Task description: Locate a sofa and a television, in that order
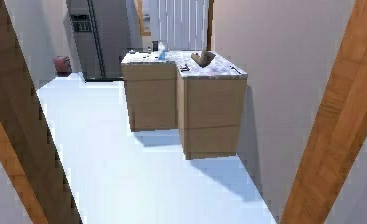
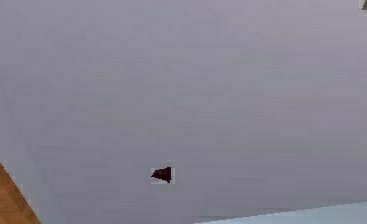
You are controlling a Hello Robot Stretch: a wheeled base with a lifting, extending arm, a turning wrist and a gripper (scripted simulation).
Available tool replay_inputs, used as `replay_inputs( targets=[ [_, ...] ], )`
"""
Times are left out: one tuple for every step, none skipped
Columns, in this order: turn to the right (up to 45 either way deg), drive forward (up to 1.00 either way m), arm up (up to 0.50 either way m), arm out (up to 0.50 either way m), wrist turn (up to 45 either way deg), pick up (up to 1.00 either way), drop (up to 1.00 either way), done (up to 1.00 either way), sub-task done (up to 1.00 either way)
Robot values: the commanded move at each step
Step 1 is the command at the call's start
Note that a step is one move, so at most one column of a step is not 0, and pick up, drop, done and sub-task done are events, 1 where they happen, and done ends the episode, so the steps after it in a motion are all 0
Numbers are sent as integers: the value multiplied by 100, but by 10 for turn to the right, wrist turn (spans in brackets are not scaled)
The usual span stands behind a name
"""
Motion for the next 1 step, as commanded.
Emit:
replay_inputs(
  targets=[
    [-30, 0, 0, 0, 0, 0, 0, 0, 0]
  ],
)
